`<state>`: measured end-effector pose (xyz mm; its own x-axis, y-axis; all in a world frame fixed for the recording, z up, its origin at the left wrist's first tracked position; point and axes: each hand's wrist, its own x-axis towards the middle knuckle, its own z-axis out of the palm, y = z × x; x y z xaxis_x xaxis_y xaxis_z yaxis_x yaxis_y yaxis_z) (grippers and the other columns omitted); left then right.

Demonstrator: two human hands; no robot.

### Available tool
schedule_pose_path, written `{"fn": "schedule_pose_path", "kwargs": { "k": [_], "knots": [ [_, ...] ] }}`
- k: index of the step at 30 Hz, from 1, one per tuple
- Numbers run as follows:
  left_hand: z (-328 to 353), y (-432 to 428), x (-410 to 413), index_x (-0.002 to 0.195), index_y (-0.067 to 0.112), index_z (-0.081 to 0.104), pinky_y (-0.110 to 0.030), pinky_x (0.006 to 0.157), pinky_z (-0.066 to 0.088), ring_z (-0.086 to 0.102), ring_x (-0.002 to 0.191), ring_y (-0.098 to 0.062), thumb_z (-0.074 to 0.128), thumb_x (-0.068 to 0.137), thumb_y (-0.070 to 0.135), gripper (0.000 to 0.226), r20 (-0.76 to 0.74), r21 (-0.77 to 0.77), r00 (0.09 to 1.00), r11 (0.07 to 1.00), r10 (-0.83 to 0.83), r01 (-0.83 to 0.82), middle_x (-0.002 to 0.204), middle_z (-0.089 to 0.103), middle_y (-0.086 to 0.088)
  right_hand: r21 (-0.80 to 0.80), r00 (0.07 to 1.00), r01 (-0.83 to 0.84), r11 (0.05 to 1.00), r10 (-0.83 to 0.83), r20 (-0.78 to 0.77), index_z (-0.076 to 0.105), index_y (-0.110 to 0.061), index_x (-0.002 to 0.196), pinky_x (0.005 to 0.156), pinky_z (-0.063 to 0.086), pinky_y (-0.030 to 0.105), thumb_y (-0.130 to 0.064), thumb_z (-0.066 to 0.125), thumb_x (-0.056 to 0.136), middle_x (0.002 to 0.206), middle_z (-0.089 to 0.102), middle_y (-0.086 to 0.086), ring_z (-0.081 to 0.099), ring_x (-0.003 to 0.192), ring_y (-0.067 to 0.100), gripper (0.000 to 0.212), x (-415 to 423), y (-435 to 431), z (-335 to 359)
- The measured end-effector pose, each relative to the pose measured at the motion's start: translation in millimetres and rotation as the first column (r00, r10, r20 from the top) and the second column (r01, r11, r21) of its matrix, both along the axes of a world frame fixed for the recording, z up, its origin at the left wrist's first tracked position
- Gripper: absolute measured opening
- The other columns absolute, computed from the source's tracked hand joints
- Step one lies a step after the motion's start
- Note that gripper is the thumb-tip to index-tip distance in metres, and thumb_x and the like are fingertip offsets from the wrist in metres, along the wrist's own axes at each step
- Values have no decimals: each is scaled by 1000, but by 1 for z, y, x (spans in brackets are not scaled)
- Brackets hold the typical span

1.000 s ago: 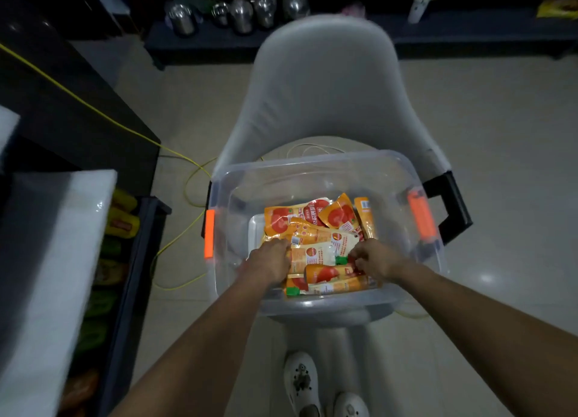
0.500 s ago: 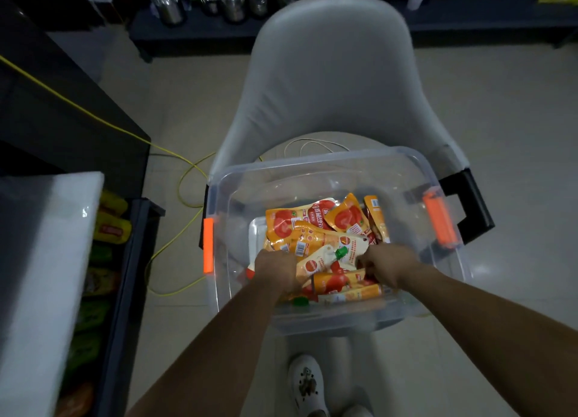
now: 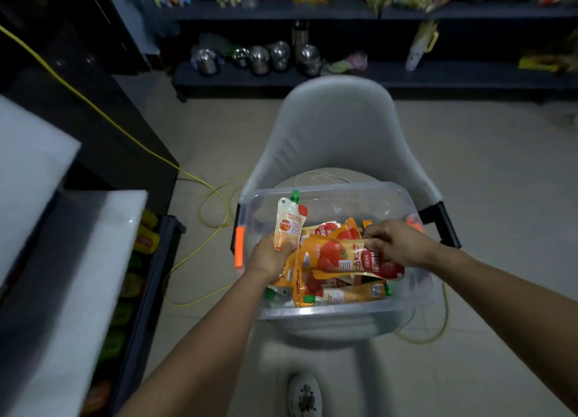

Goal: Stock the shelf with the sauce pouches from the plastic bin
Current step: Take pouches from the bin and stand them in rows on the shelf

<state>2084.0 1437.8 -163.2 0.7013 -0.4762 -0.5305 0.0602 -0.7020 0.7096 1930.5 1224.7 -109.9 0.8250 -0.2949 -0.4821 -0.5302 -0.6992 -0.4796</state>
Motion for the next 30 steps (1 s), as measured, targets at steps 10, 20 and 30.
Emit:
{"fn": "schedule_pose_path", "kwargs": {
  "k": [10, 20, 30],
  "knots": [
    [132, 90, -80, 118, 19, 65, -42, 82, 58, 73, 90, -28, 43, 94, 61, 53, -474, -252, 839, 872, 267, -420, 103, 75, -11, 306, 994, -72, 949, 44, 98, 70, -15, 94, 76, 57, 31, -23, 56, 95, 91, 74, 3, 71, 85, 17, 16, -31, 65, 138],
    [205, 232, -206, 122, 14, 63, -51, 69, 59, 73, 87, -33, 75, 73, 46, 60, -576, -418, 720, 617, 388, -667, 107, 73, -17, 502, 987, -118, 857, 43, 157, 72, -14, 101, 61, 55, 27, -25, 66, 87, 90, 74, 9, 70, 74, 19, 18, -76, 200, 219],
    [257, 369, -239, 127, 14, 59, -51, 80, 58, 71, 97, -36, 74, 79, 41, 58, -534, -614, 528, 126, 660, -779, 109, 73, -16, 987, 918, 85, 137, -396, -24, 61, -4, 101, 76, 55, 33, -30, 62, 89, 87, 73, 11, 70, 83, 21, 29, -82, 407, 230]
  ]
}}
